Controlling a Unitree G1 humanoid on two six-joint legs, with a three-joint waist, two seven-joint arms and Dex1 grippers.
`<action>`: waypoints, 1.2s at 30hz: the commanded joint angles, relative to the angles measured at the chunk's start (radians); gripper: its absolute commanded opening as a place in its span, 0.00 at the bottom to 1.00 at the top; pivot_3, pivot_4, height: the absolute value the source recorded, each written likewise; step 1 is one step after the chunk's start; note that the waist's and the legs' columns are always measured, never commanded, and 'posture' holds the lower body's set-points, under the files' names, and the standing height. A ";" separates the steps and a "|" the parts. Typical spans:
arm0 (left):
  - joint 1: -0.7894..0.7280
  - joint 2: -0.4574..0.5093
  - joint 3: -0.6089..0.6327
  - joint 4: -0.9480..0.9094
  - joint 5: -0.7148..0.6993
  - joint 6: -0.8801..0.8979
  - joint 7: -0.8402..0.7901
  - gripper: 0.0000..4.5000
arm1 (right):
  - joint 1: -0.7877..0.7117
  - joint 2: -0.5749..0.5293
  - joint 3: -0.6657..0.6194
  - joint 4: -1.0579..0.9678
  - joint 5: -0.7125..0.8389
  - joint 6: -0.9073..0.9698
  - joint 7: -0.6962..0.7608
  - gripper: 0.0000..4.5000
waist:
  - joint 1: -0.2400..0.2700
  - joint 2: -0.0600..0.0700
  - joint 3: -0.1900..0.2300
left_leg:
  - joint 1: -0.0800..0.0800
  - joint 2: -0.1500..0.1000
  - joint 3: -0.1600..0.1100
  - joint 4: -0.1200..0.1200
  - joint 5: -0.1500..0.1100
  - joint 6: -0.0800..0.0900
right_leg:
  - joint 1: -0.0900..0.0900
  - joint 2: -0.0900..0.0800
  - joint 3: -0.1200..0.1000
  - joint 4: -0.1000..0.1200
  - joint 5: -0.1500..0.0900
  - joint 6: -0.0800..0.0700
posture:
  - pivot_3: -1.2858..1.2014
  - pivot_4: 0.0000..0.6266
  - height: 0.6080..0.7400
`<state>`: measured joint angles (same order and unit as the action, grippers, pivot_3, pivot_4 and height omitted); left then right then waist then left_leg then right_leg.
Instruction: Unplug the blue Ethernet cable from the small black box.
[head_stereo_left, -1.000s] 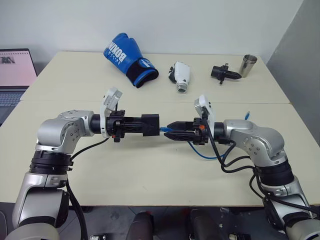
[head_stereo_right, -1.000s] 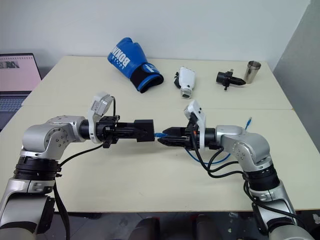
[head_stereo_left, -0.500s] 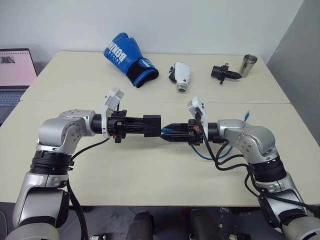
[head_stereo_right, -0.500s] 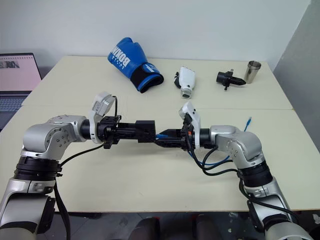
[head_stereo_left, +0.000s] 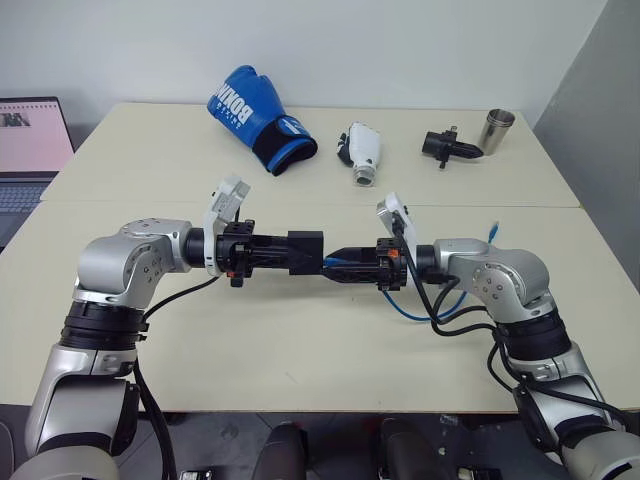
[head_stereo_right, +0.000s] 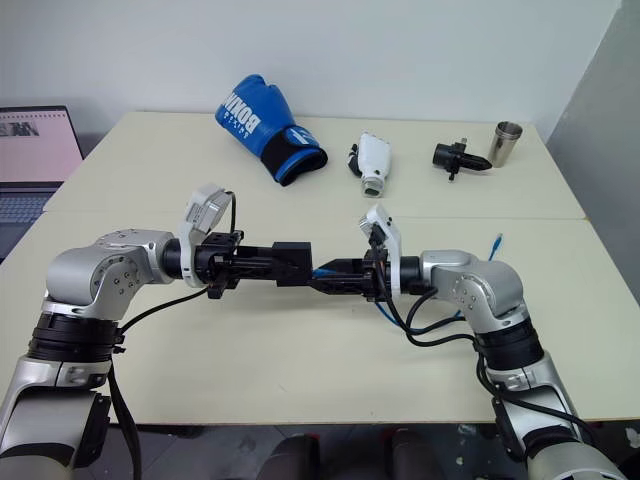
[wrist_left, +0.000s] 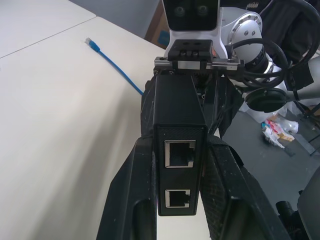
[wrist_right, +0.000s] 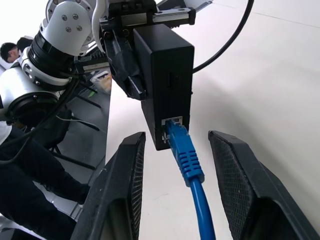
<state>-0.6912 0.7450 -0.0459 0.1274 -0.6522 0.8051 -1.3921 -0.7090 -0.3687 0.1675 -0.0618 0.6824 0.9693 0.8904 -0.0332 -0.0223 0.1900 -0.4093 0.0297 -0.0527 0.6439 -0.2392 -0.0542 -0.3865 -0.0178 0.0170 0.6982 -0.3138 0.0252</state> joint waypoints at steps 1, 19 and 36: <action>-0.005 0.010 0.008 -0.032 -0.004 -0.003 -0.014 0.18 | -0.016 0.002 -0.040 -0.009 0.025 0.002 0.010 0.47 | 0.000 0.000 0.000 | 0.000 0.000 0.000 0.000 0.000 0.000 | 0.000 0.000 0.000 0.000 0.000 0.000 | 0.52 0.24 1.00; -0.015 0.004 0.014 -0.022 -0.006 -0.001 -0.010 0.18 | -0.006 -0.019 -0.017 -0.017 0.001 -0.013 0.032 0.47 | 0.000 0.000 0.000 | 0.000 0.000 0.000 0.000 0.000 0.000 | 0.000 0.000 0.000 0.000 0.000 0.000 | 0.52 0.24 1.00; -0.007 0.001 0.012 -0.025 -0.005 -0.004 -0.008 0.18 | -0.013 -0.010 -0.028 -0.010 0.011 -0.004 0.025 0.47 | 0.000 0.000 0.000 | 0.000 0.000 0.000 0.000 0.000 0.000 | 0.000 0.000 0.000 0.000 0.000 0.000 | 0.52 0.24 1.00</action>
<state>-0.6912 0.7447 -0.0459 0.1267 -0.6518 0.8051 -1.3955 -0.7086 -0.3817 0.1619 -0.0516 0.6821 0.9697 0.9130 -0.0332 -0.0224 0.1900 -0.4095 0.0297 -0.0528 0.6441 -0.2391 -0.0542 -0.3866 -0.0178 0.0170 0.6984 -0.3138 0.0252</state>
